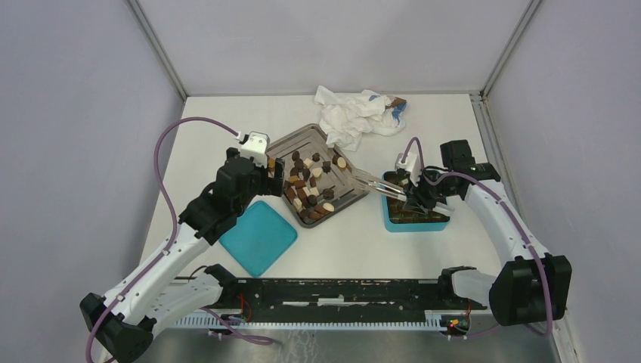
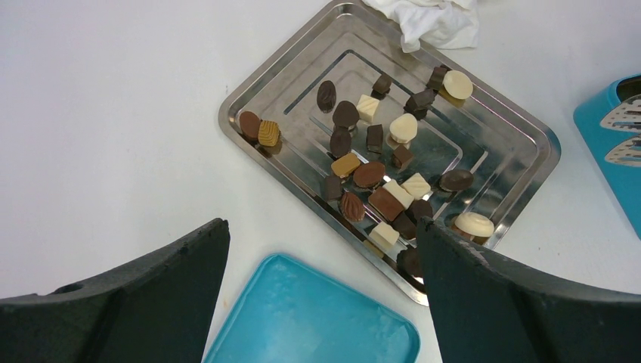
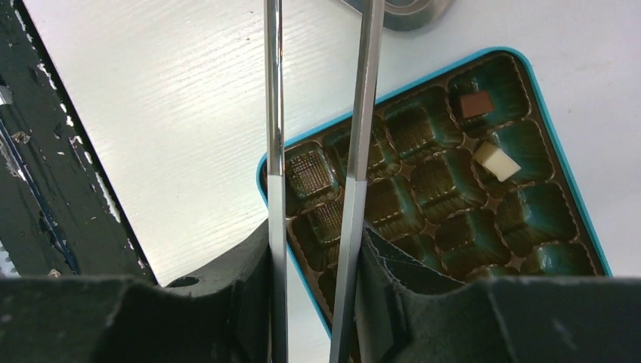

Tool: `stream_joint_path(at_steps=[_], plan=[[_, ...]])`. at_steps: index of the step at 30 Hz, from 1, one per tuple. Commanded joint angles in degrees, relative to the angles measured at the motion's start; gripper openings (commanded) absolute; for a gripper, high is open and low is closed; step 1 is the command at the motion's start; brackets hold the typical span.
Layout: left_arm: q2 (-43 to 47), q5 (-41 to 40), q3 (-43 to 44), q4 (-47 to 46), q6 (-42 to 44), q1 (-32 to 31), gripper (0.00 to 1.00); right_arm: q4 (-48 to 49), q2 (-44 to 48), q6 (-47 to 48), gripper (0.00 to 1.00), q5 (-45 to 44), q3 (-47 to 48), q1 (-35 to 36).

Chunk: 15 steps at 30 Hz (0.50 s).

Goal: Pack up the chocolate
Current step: Pick up the fake chocolate from the plate.

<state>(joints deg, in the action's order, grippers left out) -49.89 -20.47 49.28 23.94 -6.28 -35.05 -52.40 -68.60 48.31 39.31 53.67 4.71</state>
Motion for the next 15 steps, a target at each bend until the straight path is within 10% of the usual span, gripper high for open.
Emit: stream_joint_path(at_steps=[1, 15], plan=[[0.1, 0.3, -0.1, -1.6, 2.7, 0.4, 0.98, 3.1, -0.2, -1.7, 0.41, -0.3, 2.8, 2.6], [-0.2, 0.1, -0.2, -1.7, 2.8, 0.5, 0.98, 4.7, -1.3, -3.2, 0.41, -2.6, 2.7, 8.1]])
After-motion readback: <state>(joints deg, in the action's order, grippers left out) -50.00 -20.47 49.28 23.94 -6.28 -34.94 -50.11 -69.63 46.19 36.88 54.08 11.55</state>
